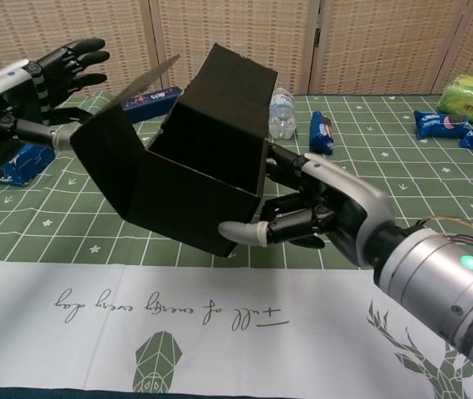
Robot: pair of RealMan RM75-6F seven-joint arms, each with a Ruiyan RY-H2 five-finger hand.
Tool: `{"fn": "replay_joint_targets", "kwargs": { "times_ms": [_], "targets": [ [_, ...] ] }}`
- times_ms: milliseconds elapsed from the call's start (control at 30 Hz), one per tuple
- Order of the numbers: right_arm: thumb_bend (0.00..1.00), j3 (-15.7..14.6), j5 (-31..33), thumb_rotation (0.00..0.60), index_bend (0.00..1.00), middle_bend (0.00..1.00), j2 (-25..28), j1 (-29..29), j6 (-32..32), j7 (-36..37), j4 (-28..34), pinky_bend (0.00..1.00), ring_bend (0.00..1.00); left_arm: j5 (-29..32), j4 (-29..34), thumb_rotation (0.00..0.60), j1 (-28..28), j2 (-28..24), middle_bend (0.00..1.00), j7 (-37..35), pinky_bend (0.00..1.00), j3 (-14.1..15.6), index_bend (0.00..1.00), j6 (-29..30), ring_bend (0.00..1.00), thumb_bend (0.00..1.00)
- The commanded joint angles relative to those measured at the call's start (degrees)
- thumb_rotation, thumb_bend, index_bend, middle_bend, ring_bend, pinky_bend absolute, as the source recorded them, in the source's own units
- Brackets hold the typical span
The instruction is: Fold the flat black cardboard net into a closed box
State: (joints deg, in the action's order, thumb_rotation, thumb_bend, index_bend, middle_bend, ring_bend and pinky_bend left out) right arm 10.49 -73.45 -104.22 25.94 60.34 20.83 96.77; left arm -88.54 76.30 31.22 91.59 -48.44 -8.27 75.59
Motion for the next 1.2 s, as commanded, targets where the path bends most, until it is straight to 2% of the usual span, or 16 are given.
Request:
{"fn": "replay_joint_targets", "kwargs": {
  "times_ms": [33, 233, 467, 800, 933, 1067, 1200],
  "targets": [
    [0.59, 0.61, 2.75, 0.6, 0.31, 0.41, -0.35, 0.59, -0.62, -3.28, 0.44, 0.99, 0.72, -1.17, -2.09, 0.6, -0.02, 1.76, 0.0, 1.58, 0.42, 0.78, 0.05, 1.06, 0.12, 0.16],
    [0.59, 1.34, 6.79, 0.6, 0.31, 0.41, -0.82, 1.37, -1.63, -7.33, 0.68, 0.99, 0.72, -4.53, -10.87, 0.6, 0.33, 7.97, 0.09, 3.75, 0.52, 1.83, 0.18, 5.2, 0.27, 0.16],
    [0.59, 1.52, 9.16, 0.6, 0.31, 0.41, -0.32, 2.0, -2.98, -9.44, 0.88, 0.99, 0.72, -9.22, -23.82, 0.6, 2.05, 14.53, 0.17, 2.57, 0.57, 2.75, 0.27, 11.28, 0.39, 0.16],
    [0.63, 1.42, 10.54, 0.6, 0.31, 0.41, 0.67, 2.34, -3.54, -11.51, 0.39, 0.99, 0.72, -12.89, -39.12, 0.6, 3.91, 21.59, 0.24, -1.03, 0.61, 5.31, 0.34, 17.73, 0.46, 0.16],
    [0.66, 1.34, 11.67, 0.6, 0.31, 0.41, 1.46, 2.59, -3.95, -13.04, 0.57, 0.99, 0.72, -13.78, -44.39, 0.6, 4.31, 23.88, 0.24, -2.35, 0.63, 6.71, 0.37, 19.57, 0.45, 0.16],
    [0.67, 1.39, 13.21, 0.6, 0.31, 0.41, 2.35, 3.05, -4.82, -14.45, 0.82, 0.99, 0.72, -14.41, -49.42, 0.6, 4.45, 26.06, 0.25, -3.31, 0.65, 8.28, 0.4, 20.34, 0.5, 0.16],
    [0.68, 1.41, 15.01, 0.6, 0.31, 0.41, 3.11, 3.69, -5.84, -15.97, 0.71, 0.99, 0.72, -14.59, -53.58, 0.6, 4.51, 27.95, 0.26, -4.19, 0.68, 9.49, 0.42, 20.68, 0.49, 0.16]
  ]
}}
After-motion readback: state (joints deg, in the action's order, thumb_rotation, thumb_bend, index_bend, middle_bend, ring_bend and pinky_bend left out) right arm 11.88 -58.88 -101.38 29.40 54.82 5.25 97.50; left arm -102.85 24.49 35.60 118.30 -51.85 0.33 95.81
